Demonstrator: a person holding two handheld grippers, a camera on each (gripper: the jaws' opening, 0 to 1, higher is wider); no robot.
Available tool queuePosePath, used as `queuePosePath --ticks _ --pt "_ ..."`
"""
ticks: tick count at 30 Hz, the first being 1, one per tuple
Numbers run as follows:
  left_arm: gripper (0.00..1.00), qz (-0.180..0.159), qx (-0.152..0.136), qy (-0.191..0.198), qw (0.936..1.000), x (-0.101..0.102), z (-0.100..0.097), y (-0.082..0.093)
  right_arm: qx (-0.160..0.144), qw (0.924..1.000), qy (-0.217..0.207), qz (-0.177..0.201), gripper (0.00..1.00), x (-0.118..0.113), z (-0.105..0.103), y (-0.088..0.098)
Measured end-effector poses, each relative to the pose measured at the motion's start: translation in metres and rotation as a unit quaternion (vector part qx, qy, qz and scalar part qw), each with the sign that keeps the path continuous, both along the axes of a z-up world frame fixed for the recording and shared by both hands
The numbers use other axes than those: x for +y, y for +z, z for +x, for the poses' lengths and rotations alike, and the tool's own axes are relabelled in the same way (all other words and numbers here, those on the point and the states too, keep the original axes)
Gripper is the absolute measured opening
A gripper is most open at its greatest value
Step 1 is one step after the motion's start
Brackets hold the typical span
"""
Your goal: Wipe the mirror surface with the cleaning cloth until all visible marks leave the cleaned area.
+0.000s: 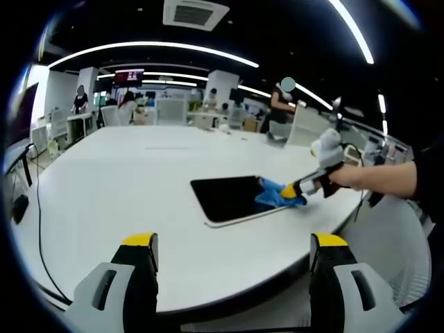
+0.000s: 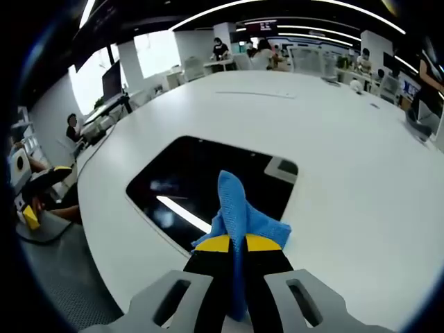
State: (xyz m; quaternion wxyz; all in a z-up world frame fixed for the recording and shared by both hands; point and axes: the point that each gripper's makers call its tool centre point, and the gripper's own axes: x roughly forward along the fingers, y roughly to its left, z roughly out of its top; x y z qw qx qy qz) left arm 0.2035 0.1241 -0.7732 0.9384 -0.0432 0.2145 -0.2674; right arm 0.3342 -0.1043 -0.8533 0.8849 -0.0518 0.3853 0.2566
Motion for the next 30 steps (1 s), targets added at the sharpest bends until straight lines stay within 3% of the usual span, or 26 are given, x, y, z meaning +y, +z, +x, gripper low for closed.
queuePosePath --ticks 30 --pt "0.90 -0.001 0.000 0.006 1.0000 0.001 0.001 0.000 -0.004 1.0000 -0.008 0.002 0.01 -0.004 0.039 0.000"
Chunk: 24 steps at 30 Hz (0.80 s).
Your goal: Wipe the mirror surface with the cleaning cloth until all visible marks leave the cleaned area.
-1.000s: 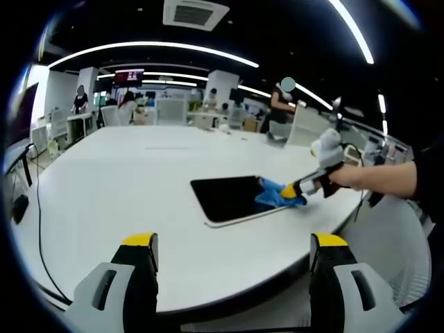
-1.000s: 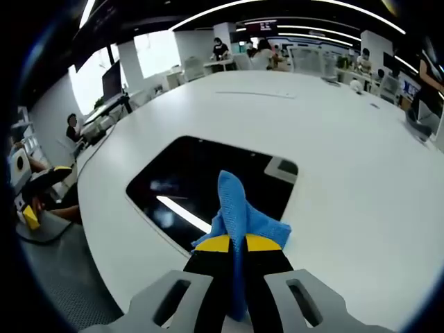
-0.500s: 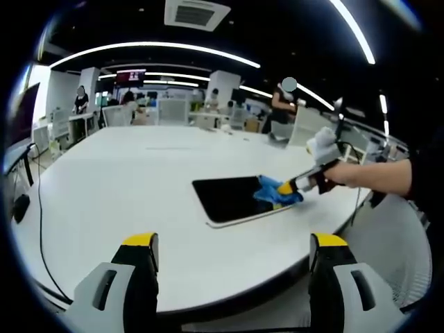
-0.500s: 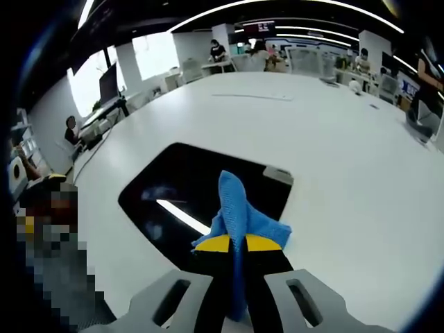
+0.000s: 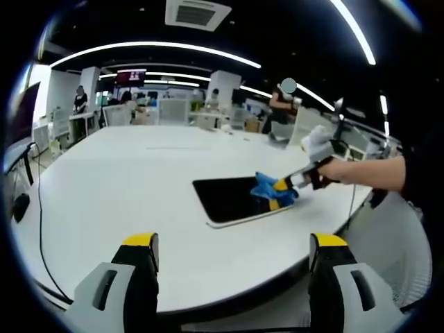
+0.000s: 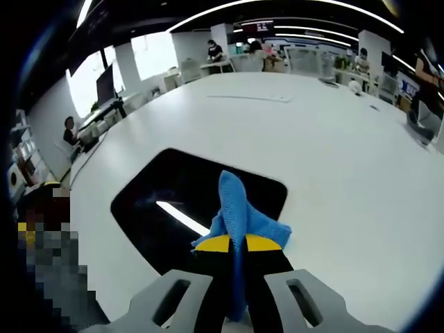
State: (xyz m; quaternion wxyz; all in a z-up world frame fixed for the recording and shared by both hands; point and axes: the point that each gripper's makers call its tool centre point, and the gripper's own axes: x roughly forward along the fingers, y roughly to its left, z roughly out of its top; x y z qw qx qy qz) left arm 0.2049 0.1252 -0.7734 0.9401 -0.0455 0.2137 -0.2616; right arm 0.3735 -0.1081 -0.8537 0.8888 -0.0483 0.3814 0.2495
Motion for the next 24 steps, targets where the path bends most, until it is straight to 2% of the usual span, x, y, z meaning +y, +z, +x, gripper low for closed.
queuePosePath --ticks 24 --pt "0.89 -0.001 0.002 0.006 1.0000 0.002 0.001 -0.001 -0.005 0.9999 0.003 -0.013 0.01 -0.001 0.031 0.001"
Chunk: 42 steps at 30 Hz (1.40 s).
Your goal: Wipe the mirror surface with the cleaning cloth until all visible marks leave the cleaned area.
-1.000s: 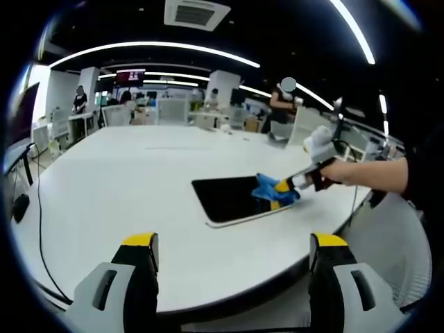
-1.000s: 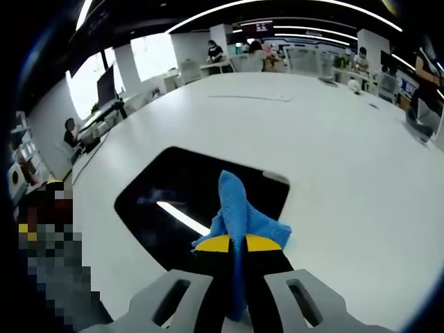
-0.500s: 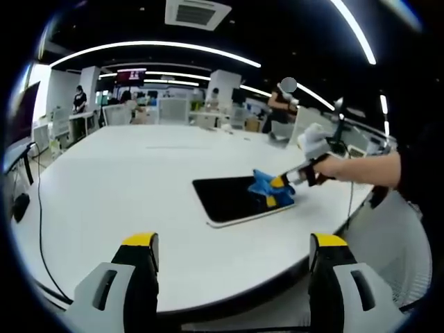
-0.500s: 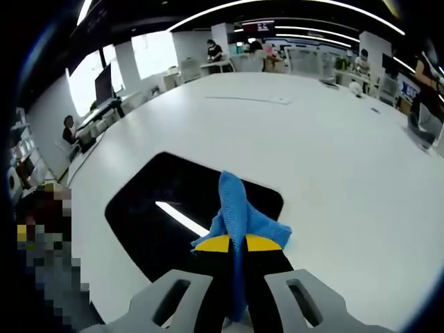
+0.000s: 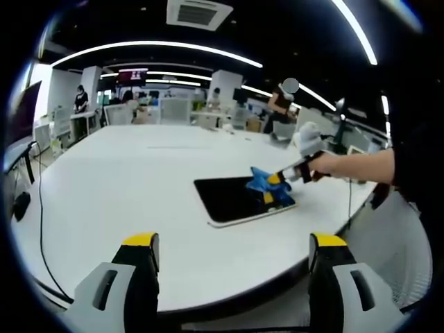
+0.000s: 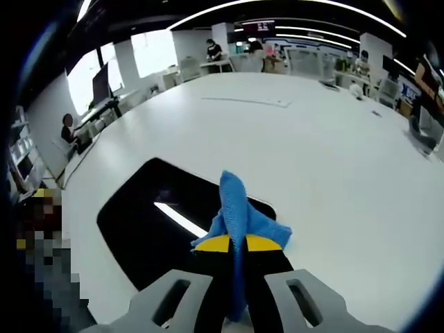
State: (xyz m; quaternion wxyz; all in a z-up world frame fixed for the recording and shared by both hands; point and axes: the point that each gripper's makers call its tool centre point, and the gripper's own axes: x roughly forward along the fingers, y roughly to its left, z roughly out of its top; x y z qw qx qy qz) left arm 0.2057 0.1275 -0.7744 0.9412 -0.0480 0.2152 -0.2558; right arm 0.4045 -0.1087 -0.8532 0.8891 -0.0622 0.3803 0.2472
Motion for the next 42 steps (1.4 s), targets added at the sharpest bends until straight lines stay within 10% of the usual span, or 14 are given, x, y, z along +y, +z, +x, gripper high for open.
queuePosePath --ticks 42 --pt "0.89 0.009 0.013 -0.011 0.9998 -0.002 -0.001 -0.005 -0.017 0.9994 0.012 -0.027 0.01 -0.009 0.048 -0.005"
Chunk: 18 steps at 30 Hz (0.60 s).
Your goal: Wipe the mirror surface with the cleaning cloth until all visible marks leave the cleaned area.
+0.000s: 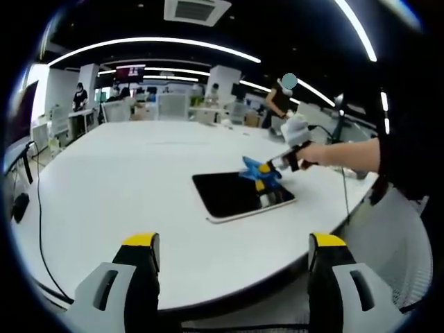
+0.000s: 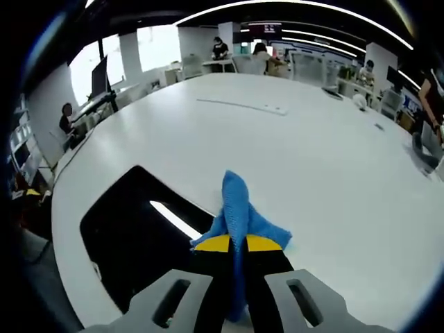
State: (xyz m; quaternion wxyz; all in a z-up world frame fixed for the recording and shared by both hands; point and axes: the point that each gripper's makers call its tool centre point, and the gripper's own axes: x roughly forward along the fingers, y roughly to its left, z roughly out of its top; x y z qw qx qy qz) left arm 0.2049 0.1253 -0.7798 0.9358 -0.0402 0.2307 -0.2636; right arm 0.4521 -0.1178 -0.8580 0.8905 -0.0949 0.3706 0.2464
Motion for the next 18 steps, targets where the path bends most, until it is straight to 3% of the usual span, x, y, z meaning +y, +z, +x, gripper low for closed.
queuePosePath --ticks 7,18 --pt "0.89 0.001 0.000 -0.004 1.0000 -0.001 0.000 0.000 0.003 0.9995 0.010 -0.031 0.00 -0.008 0.005 0.002" --pt "0.89 -0.005 -0.005 0.001 1.0000 0.000 0.000 0.002 -0.013 0.9996 -0.012 -0.021 0.00 -0.027 -0.010 0.035"
